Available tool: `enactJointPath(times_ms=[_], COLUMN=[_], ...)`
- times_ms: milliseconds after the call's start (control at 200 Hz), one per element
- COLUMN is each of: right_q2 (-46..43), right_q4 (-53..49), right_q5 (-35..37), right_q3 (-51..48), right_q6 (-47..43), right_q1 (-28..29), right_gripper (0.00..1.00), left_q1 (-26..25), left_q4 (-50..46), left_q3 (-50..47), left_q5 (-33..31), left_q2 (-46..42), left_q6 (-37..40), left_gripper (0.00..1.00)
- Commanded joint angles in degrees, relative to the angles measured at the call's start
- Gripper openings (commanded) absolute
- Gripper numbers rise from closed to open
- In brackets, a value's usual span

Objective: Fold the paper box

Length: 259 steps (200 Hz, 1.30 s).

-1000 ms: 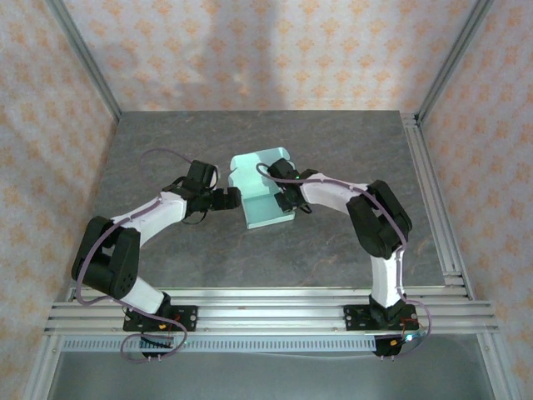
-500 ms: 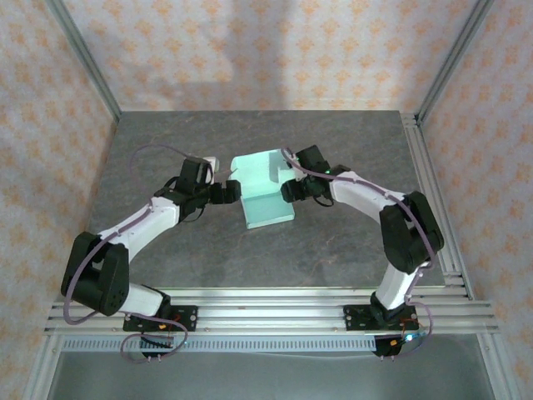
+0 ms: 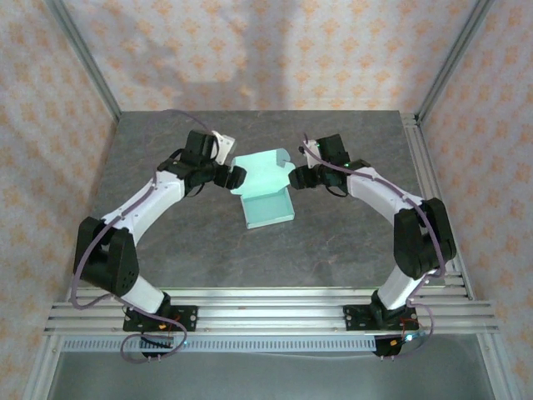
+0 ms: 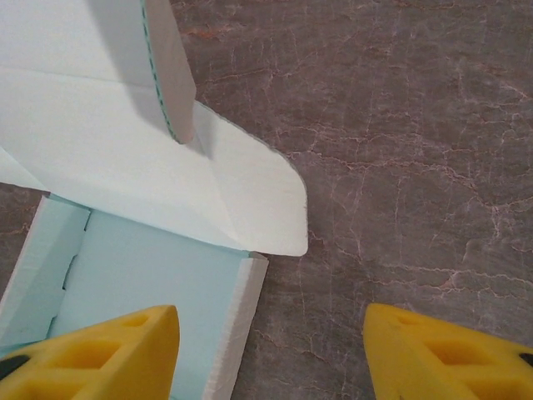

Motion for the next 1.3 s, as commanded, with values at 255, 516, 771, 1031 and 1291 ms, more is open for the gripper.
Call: enactJointPath(times_ms=[255, 516, 771, 1031, 1291], right_q2=[-0.1, -1.3, -2.9, -4.3, -4.7], right_q4=[0.0, 1.3, 1.4, 0.5, -0.8], right_q5=[-0.5, 0.5, 1.2, 1.6, 1.4], right_q3=[0.4, -1.8, -3.2, -2.6, 0.4], right_q6=[-0.7, 0.0, 0.0, -0.3, -2.1], right_q1=[-0.2, -0.2, -0.2, -0.4, -0.6], right_gripper=[0.60, 0.60, 0.60, 0.60, 0.60], left_q1=[0.7, 0.7, 0.8, 0.8, 0.8], left_q4=[-17.9, -20.9, -23.3, -24.3, -24.9], left_q3=[13.7, 16.8, 19.8, 19.4, 18.1], left_q5=[0.2, 2.2, 3.4, 5.8, 8.2], left_q2=[9.3, 13.0, 16.0, 15.3, 13.7], left_q6=[15.0, 17.4, 17.8, 20.3, 23.7], left_gripper=[0.28, 0.28, 0.25, 0.09, 0.02])
